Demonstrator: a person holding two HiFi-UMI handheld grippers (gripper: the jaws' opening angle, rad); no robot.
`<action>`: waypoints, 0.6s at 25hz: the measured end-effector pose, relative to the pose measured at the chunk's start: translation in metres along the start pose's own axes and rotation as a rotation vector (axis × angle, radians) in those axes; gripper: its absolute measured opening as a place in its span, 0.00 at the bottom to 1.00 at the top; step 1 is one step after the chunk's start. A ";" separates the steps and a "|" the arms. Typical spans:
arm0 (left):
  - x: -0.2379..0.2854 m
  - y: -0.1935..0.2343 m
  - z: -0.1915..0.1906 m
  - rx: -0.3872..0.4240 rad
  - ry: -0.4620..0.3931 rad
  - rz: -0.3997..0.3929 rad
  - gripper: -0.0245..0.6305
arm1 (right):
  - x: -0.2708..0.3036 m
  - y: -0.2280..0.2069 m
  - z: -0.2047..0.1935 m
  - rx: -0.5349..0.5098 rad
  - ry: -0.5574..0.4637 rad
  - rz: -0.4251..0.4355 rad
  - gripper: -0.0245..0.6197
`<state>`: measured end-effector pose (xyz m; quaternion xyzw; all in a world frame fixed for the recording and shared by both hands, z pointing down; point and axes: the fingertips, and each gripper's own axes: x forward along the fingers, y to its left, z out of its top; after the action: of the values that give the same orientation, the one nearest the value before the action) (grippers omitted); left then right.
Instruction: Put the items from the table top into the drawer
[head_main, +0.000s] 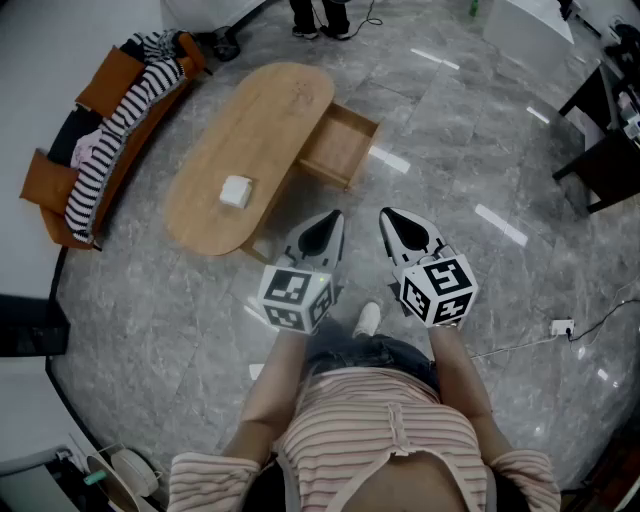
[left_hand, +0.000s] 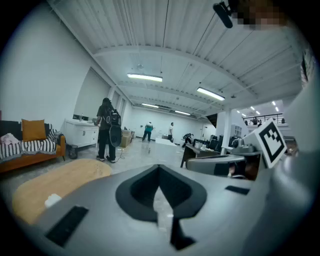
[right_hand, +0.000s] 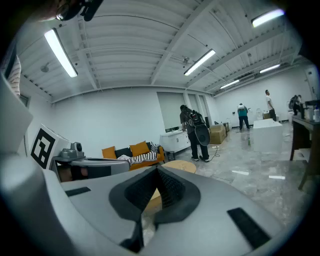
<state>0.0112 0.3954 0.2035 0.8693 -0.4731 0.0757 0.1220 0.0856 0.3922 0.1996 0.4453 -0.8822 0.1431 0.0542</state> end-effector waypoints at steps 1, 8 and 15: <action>0.001 0.001 0.000 -0.002 0.000 0.000 0.06 | 0.001 -0.001 0.001 -0.002 -0.001 -0.002 0.05; 0.010 0.009 -0.008 -0.042 0.000 0.045 0.06 | -0.003 -0.021 -0.013 0.011 0.036 -0.008 0.05; -0.003 0.040 -0.015 -0.074 0.024 0.112 0.06 | -0.001 -0.037 -0.026 0.087 0.069 -0.042 0.05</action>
<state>-0.0241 0.3816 0.2225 0.8353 -0.5220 0.0753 0.1554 0.1153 0.3799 0.2314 0.4605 -0.8631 0.1956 0.0682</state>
